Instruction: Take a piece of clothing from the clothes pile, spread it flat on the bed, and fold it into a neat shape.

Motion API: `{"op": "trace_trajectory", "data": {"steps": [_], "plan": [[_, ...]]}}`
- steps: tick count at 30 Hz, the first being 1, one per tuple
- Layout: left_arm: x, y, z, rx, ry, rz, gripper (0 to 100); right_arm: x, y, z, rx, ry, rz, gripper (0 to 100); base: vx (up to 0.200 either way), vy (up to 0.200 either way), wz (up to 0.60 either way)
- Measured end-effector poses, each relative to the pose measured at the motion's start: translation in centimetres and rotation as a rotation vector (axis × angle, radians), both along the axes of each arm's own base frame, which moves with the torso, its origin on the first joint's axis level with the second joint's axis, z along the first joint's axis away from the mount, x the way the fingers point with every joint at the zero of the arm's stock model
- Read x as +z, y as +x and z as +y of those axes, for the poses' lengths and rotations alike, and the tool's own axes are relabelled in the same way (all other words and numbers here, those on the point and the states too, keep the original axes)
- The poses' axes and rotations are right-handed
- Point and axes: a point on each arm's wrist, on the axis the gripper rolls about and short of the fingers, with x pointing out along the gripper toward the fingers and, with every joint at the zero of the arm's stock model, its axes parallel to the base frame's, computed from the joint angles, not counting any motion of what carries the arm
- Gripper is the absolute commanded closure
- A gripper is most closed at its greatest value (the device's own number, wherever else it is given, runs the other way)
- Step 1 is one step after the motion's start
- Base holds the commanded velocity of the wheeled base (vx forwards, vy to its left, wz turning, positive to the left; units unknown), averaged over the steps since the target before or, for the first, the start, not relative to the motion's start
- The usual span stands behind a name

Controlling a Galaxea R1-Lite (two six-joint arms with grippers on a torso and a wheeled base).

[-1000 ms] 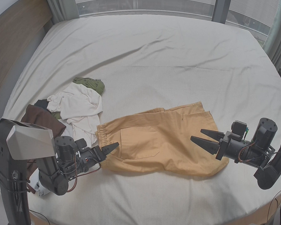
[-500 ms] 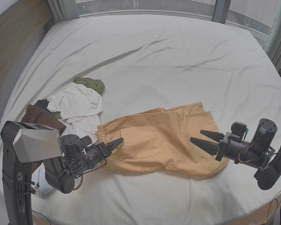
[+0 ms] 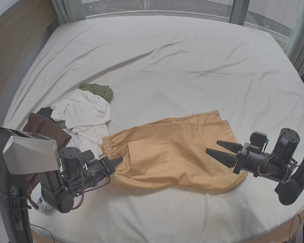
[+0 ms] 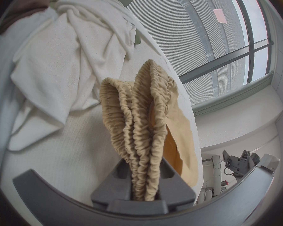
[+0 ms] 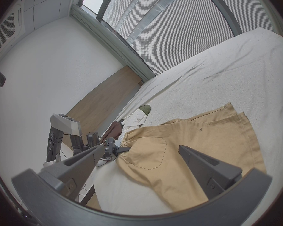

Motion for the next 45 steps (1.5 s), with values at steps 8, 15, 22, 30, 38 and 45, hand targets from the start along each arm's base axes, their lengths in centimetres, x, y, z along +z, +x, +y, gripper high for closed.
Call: {"op": "trace_trajectory", "data": {"steps": [8, 15, 22, 30, 38, 45], "plan": [[2.2, -2.7, 1.2, 0.001, -0.002, 0.003, 100, 0.0, 0.0, 0.0, -0.001, 0.001, 0.001, 0, 0.0, 0.0, 0.0], [3.2, -3.8, 2.6, 0.013, -0.006, 0.002, 100, 0.0, 0.0, 0.0, 0.001, 0.0, 0.003, 0, 0.0, 0.0, 0.0], [4.2, -4.8, 4.5, 0.015, -0.022, -0.002, 100, -0.1, 0.0, 0.0, 0.001, 0.0, 0.005, 0, 0.0, 0.0, 0.0], [4.8, -5.7, 6.2, 0.056, -0.022, -0.006, 100, -0.1, -0.1, 0.0, 0.001, -0.001, 0.008, 0, 0.0, 0.0, 0.0], [5.1, -6.1, 7.2, 0.048, -0.011, -0.022, 100, -0.2, 0.0, 0.1, 0.002, -0.001, 0.008, 0, 0.0, 0.0, 0.0], [5.9, -6.2, 4.5, -0.052, -0.019, -0.063, 100, -0.1, 0.0, 0.1, 0.002, 0.0, 0.006, 0, 0.0, 0.0, 0.0]]}}
